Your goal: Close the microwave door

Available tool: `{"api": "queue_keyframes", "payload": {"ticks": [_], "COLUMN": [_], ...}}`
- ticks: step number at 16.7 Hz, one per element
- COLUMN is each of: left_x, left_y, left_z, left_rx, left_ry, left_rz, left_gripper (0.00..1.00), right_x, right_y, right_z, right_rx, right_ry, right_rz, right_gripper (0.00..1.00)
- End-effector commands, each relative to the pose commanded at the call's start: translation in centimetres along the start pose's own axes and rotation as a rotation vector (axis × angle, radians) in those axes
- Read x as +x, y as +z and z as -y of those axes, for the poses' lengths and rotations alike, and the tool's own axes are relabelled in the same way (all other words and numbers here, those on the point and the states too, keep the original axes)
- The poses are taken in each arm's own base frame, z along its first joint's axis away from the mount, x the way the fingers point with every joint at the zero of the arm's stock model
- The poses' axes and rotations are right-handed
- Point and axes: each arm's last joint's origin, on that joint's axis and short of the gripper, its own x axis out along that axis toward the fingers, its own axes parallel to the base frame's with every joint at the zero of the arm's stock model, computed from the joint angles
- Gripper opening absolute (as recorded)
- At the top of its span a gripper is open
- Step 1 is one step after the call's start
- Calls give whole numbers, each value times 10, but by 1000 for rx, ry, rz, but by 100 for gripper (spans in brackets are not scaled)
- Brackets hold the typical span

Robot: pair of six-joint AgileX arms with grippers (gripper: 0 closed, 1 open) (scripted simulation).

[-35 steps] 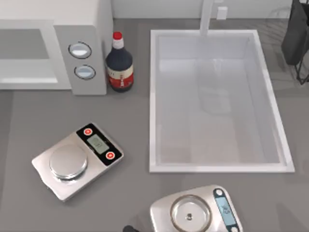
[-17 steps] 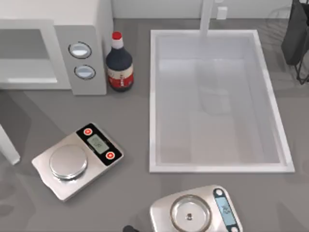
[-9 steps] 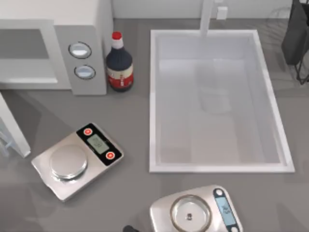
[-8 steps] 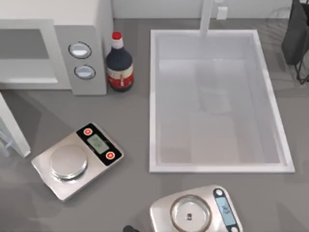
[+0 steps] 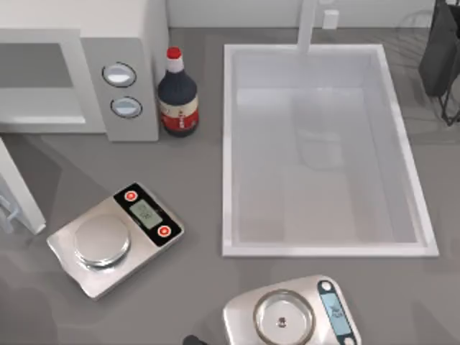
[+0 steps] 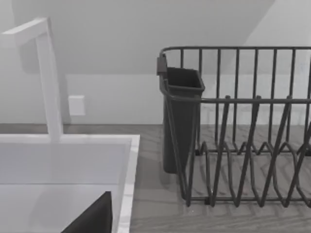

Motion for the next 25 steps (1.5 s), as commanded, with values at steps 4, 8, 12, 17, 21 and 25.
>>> {"api": "queue_keyframes", "payload": {"ticks": [4,8,12,17,21,25], "left_x": [4,7,2,1,5,31], "left_y": [3,5,1,0,9,35], "left_z": [20,62,94,100,99,100], "left_rx": [-4,11,8,0,-2,-1], "left_ry": [2,-9,-7,0,-2,-2], "left_rz": [-19,-27,-8,1,9,-3], "left_gripper": [0,0,0,0,0,0], "right_x": [0,0,0,0,0,0], "right_y": [0,0,0,0,0,0], "right_z": [0,0,0,0,0,0], "right_rx": [0,0,0,0,0,0], "right_ry": [0,0,0,0,0,0], "right_rz": [0,0,0,0,0,0], "right_gripper": [100,100,100,100,100,100]}}
